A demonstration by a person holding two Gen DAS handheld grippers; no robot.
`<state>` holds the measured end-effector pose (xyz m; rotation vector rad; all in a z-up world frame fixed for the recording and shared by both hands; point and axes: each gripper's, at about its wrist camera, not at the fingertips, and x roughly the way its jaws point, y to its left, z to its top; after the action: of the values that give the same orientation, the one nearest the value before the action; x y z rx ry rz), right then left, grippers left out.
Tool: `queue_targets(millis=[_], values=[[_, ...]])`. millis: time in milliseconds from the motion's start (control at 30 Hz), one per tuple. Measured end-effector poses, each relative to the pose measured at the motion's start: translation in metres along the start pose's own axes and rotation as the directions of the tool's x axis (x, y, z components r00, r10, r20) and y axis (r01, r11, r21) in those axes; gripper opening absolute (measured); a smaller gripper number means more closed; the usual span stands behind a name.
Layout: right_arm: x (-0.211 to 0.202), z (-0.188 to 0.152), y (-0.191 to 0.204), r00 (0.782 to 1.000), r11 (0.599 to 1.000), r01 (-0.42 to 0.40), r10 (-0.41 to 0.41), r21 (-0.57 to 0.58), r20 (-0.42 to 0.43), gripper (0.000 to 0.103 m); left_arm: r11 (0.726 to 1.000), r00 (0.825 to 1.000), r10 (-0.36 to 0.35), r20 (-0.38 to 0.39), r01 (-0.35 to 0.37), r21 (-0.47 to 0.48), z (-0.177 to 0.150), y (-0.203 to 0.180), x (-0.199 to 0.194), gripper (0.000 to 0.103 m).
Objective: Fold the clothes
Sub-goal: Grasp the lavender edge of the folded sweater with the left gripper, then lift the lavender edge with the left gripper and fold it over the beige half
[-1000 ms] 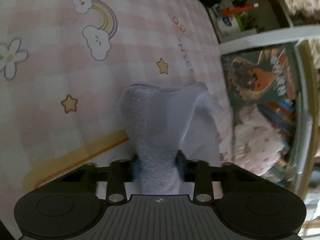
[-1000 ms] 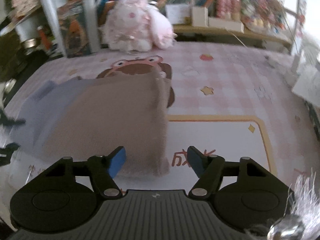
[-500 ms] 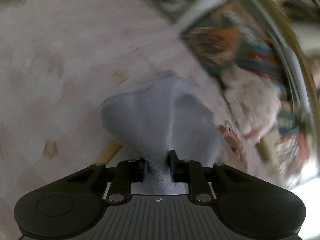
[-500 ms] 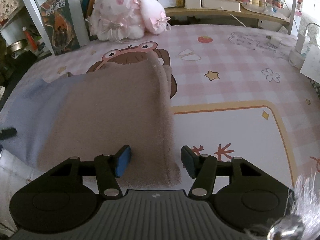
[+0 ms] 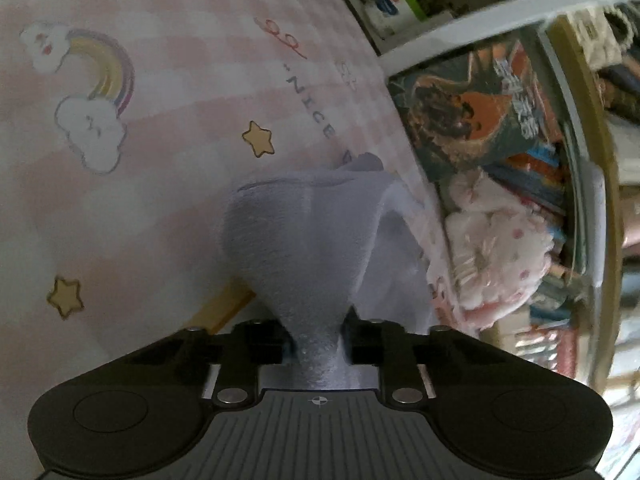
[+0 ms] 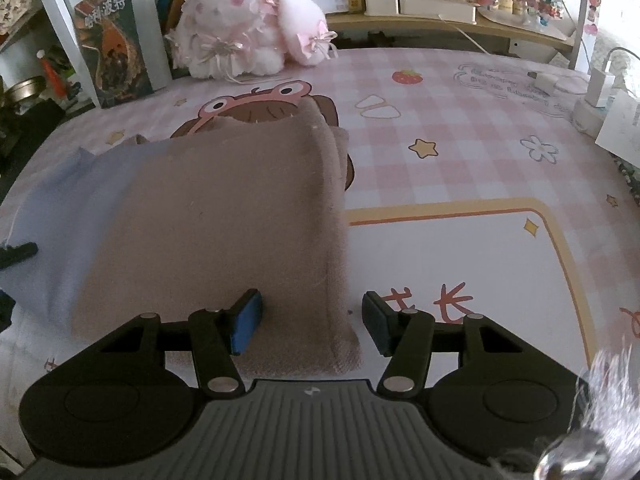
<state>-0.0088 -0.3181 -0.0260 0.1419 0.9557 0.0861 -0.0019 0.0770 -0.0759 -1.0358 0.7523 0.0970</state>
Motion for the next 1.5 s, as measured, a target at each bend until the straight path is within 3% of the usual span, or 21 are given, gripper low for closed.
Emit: queue_targets(millis=[33, 67, 100, 167, 300, 367, 567, 700, 767, 1033, 1267, 1500], values=[[0.0, 0.0, 0.001, 1.0, 1.0, 0.005, -0.005, 0.0, -0.001, 0.053, 0.996, 1.0, -0.006, 0.02, 0.004, 0.087, -0.002, -0.011, -0.005, 0.014], [0.0, 0.001, 0.002, 1.0, 1.0, 0.007, -0.007, 0.002, -0.004, 0.053, 0.976, 0.998, -0.021, 0.053, 0.009, 0.219, -0.007, -0.026, -0.011, 0.015], [0.0, 0.001, 0.003, 1.0, 1.0, 0.005, -0.005, 0.007, -0.008, 0.053, 0.934, 0.995, -0.042, 0.086, 0.008, 0.358, -0.013, -0.041, -0.018, 0.015], [0.001, 0.002, 0.006, 1.0, 1.0, 0.002, -0.001, 0.011, -0.014, 0.053, 0.879, 0.991, -0.075, 0.107, 0.015, 0.477, -0.018, -0.055, -0.024, 0.015], [0.002, 0.002, 0.013, 1.0, 1.0, 0.015, -0.015, -0.01, -0.012, 0.053, 0.973, 1.0, -0.012, 0.022, 0.007, 0.231, 0.003, -0.019, -0.006, 0.015], [0.002, 0.002, 0.015, 1.0, 1.0, 0.018, -0.018, -0.011, -0.011, 0.053, 0.989, 1.0, -0.01, -0.012, 0.012, 0.144, 0.006, -0.003, 0.0, 0.016], [0.002, 0.0, 0.016, 1.0, 1.0, 0.029, -0.029, -0.007, -0.006, 0.053, 0.996, 0.999, -0.027, -0.02, 0.029, 0.086, 0.004, 0.008, 0.009, 0.025], [0.001, 0.0, 0.018, 0.999, 0.999, 0.036, -0.036, -0.012, -0.005, 0.053, 0.998, 0.998, -0.052, -0.018, 0.052, 0.036, 0.008, 0.012, 0.014, 0.022], [0.001, -0.001, 0.018, 0.999, 0.999, 0.036, -0.036, -0.01, -0.005, 0.053, 0.998, 0.999, -0.051, -0.02, 0.051, 0.038, 0.009, 0.012, 0.014, 0.018], [0.003, 0.009, 0.01, 1.0, 1.0, -0.008, 0.008, 0.004, -0.011, 0.054, 0.999, 1.0, -0.024, 0.0, 0.024, 0.045, 0.008, 0.013, 0.009, 0.016], [0.015, 0.034, 0.011, 0.998, 0.993, -0.055, 0.056, -0.101, 0.012, 0.054, 1.0, 1.0, 0.003, 0.027, -0.003, 0.003, 0.007, 0.015, 0.005, 0.016], [0.036, 0.05, 0.006, 0.988, 0.965, -0.152, 0.151, -0.215, -0.02, 0.05, 0.997, 0.992, 0.057, 0.108, -0.062, 0.04, -0.006, 0.003, 0.003, 0.016]])
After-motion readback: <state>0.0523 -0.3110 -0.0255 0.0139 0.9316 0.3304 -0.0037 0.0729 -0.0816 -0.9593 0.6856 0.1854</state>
